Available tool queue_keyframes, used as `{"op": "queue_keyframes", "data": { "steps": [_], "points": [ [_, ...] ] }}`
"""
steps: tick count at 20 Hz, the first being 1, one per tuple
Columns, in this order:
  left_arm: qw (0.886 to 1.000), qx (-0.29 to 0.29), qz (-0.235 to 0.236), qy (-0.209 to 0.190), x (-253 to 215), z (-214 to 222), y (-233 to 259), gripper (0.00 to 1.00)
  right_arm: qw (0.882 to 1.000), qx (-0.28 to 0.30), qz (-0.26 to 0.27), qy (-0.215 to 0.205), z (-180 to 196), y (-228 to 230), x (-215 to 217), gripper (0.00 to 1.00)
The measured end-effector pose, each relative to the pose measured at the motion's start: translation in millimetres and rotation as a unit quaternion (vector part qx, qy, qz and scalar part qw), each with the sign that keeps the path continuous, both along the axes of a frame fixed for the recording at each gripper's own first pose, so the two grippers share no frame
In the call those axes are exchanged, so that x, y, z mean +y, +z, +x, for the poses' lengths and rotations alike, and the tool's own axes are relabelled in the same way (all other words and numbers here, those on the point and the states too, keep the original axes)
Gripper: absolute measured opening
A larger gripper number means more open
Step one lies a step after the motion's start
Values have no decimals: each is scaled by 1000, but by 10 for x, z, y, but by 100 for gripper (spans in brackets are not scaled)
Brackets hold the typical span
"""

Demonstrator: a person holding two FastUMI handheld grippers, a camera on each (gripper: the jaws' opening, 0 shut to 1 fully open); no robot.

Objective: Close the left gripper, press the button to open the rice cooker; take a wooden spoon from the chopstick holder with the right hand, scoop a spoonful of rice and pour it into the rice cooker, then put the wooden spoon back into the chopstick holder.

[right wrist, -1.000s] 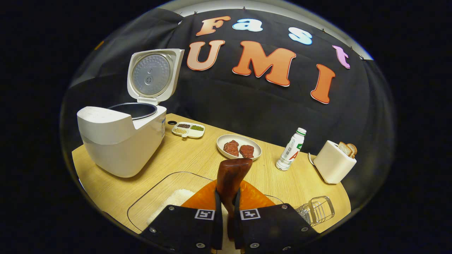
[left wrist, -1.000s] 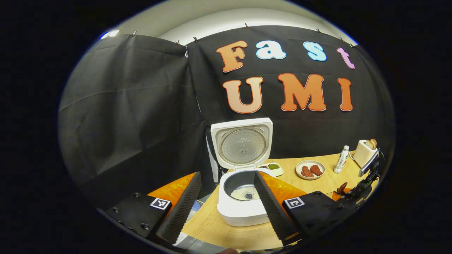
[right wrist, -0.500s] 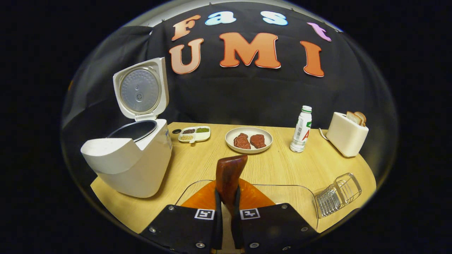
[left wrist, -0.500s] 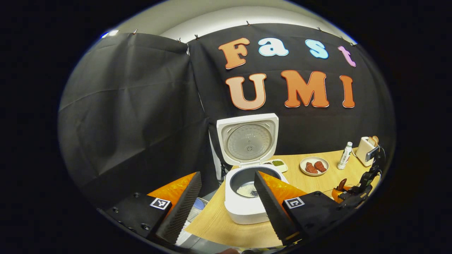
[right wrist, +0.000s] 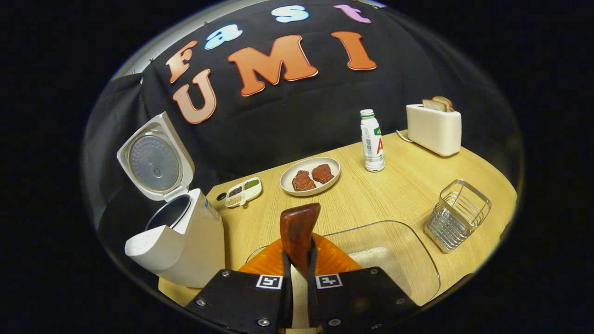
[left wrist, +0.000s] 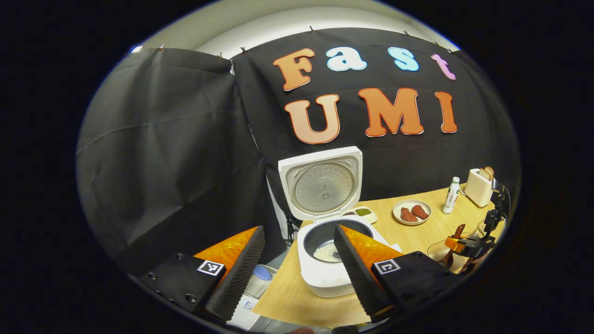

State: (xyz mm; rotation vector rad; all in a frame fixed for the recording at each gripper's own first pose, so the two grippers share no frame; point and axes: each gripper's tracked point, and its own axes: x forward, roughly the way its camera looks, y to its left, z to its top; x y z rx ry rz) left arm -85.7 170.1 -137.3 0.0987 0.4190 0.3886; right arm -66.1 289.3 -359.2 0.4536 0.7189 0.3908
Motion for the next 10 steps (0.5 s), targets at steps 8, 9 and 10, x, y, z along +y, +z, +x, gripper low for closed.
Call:
{"op": "queue_keyframes", "data": {
  "steps": [8, 9, 10],
  "points": [
    [999, 7, -3, -38, 7, 163, -109, 99, 996, 50, 63, -37, -76, 19, -32, 12],
    [999, 7, -5, -38, 17, 159, -112, 100, 996, 52, 70, -37, -92, 26, -13, 12],
    [999, 8, -6, -37, 15, 163, -139, 100, 995, 51, 78, -41, -80, 40, -14, 12]
  ]
}}
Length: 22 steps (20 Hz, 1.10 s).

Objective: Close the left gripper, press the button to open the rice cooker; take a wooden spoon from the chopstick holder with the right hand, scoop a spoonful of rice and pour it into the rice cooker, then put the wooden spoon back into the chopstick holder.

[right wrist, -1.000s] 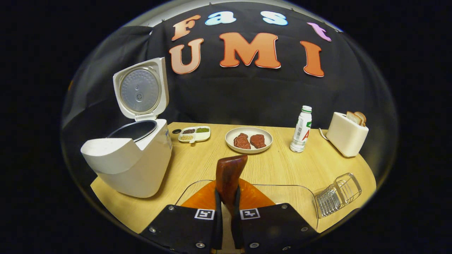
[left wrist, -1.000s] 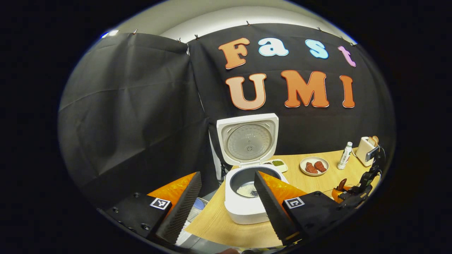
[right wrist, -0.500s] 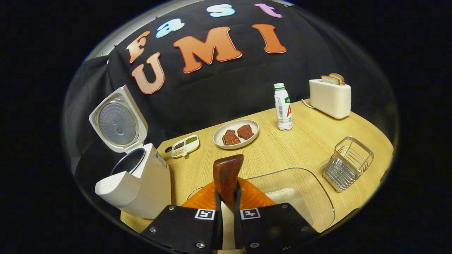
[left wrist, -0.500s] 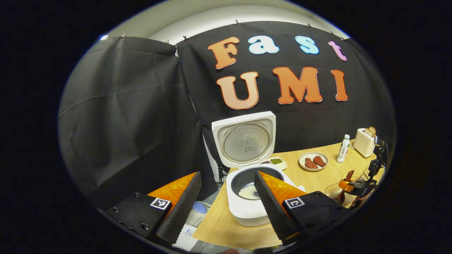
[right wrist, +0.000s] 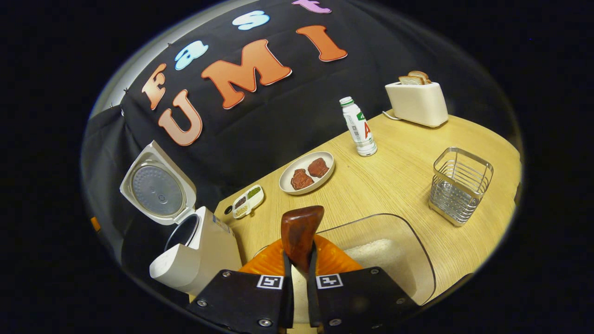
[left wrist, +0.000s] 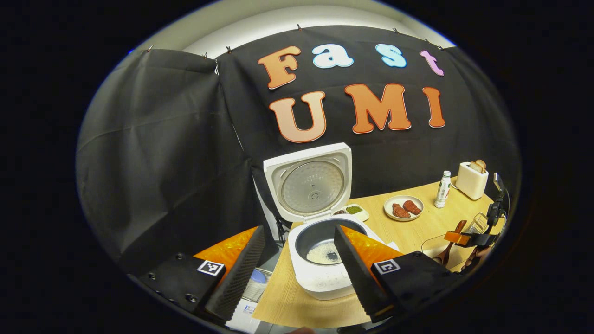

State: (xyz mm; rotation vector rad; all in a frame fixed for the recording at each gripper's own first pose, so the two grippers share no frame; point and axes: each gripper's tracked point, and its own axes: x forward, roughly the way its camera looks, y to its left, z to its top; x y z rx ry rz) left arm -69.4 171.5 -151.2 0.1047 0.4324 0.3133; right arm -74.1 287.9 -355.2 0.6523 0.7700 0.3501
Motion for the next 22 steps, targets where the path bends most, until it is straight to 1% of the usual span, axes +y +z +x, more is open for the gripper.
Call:
{"op": "queue_keyframes", "data": {
  "steps": [5, 9, 10, 11, 12, 14, 17, 22],
  "points": [
    [1000, 2, -6, 6, 10, -27, -23, 99, 999, 21, 48, -3, 20, 67, 98, 12],
    [1000, 2, -7, 12, 8, -39, -19, 99, 997, 41, 72, 0, 7, 79, 93, 12],
    [1000, 2, -8, 12, -15, -32, -34, 100, 996, 46, 78, 0, 0, 78, 78, 12],
    [1000, 3, -9, 11, -47, -11, -35, 99, 995, 51, 83, 0, -14, 77, 56, 12],
    [1000, 2, -10, 10, -65, 1, -27, 100, 995, 53, 87, 1, -21, 84, 39, 12],
    [1000, 0, -10, 7, -112, 20, -16, 99, 994, 59, 94, 3, -52, 97, 10, 12],
    [1000, 0, -9, 0, -214, 71, -16, 99, 995, 52, 88, 17, -119, 114, -42, 12],
    [1000, 0, -9, -2, -301, 118, -34, 100, 995, 53, 82, 27, -213, 123, -155, 12]
  ]
}}
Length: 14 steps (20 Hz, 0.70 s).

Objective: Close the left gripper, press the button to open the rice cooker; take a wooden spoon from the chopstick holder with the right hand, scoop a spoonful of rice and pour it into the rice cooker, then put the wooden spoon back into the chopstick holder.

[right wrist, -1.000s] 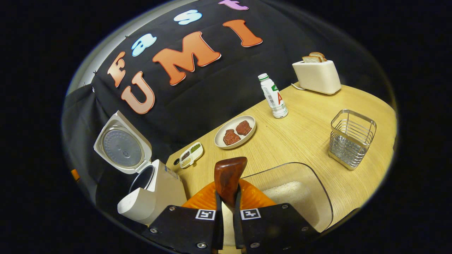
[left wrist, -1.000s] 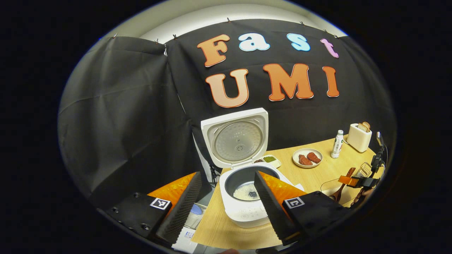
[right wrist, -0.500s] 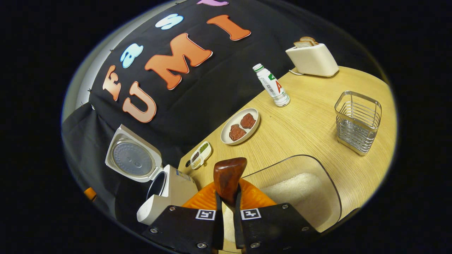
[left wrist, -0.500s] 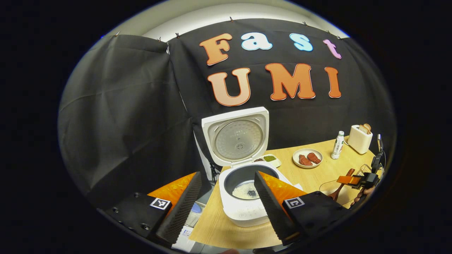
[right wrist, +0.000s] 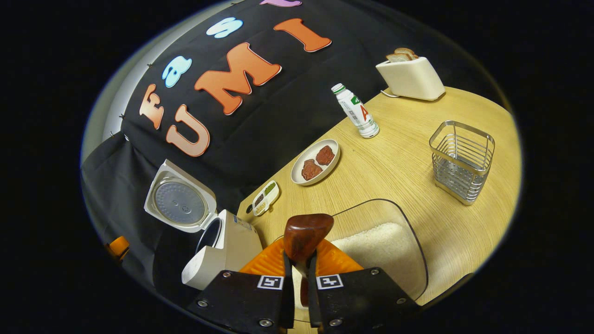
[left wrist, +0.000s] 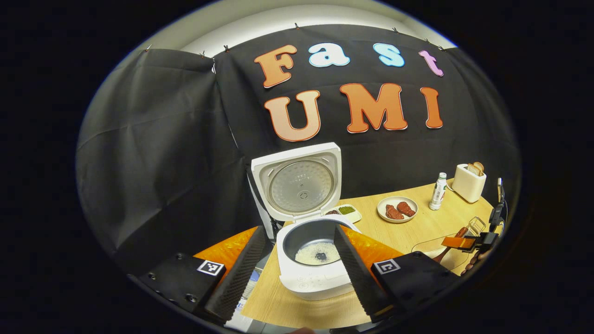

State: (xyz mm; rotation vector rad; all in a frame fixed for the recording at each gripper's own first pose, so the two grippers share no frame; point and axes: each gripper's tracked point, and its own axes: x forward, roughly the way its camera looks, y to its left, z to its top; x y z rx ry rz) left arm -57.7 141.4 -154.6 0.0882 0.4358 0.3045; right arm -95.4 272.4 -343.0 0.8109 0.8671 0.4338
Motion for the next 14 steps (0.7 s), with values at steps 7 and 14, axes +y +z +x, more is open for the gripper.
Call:
{"op": "queue_keyframes", "data": {
  "steps": [7, 14],
  "points": [
    [1000, 2, -9, 12, 5, 13, -59, 99, 1000, 17, 3, 1, -81, -15, -104, 12],
    [1000, 1, -10, 14, 6, 74, -80, 99, 999, 25, 2, -20, 52, -5, -187, 12]
  ]
}}
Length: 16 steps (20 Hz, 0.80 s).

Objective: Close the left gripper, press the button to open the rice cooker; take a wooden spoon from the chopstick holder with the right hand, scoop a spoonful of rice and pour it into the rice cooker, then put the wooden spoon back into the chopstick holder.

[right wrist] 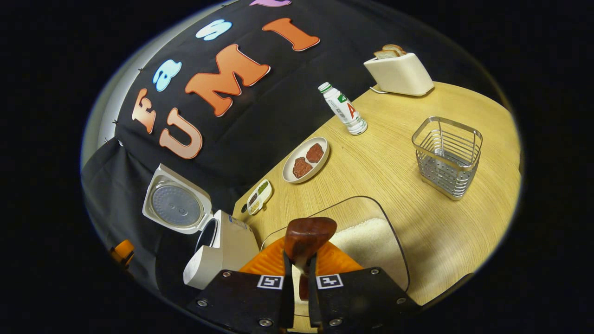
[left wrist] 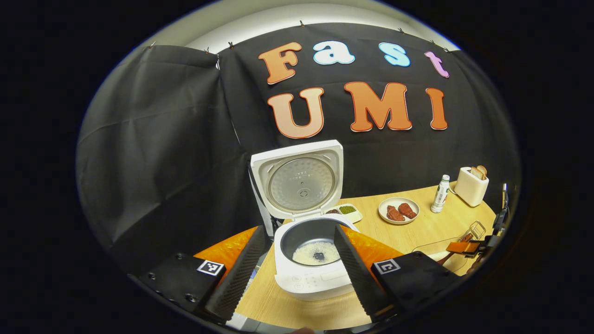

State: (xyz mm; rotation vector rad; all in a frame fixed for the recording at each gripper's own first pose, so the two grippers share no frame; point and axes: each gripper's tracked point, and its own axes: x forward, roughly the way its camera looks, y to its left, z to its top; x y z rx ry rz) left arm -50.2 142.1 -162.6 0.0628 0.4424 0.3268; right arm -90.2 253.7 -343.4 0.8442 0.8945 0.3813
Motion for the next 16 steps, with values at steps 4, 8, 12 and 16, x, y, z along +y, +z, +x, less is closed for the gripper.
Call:
{"op": "queue_keyframes", "data": {
  "steps": [4, 8, 12, 16],
  "points": [
    [1000, -2, 4, 1, 30, 4, 21, 99, 999, 2, 37, -29, 190, 87, -79, 12],
    [1000, 0, 2, 0, 34, 32, 11, 99, 996, 3, 76, -47, 326, 166, -208, 12],
    [1000, 0, 1, -4, 4, 78, 14, 99, 990, 3, 124, -64, 465, 317, -305, 12],
    [1000, -3, 0, -9, -42, 124, 21, 99, 979, 13, 181, -93, 620, 515, -396, 12]
  ]
}}
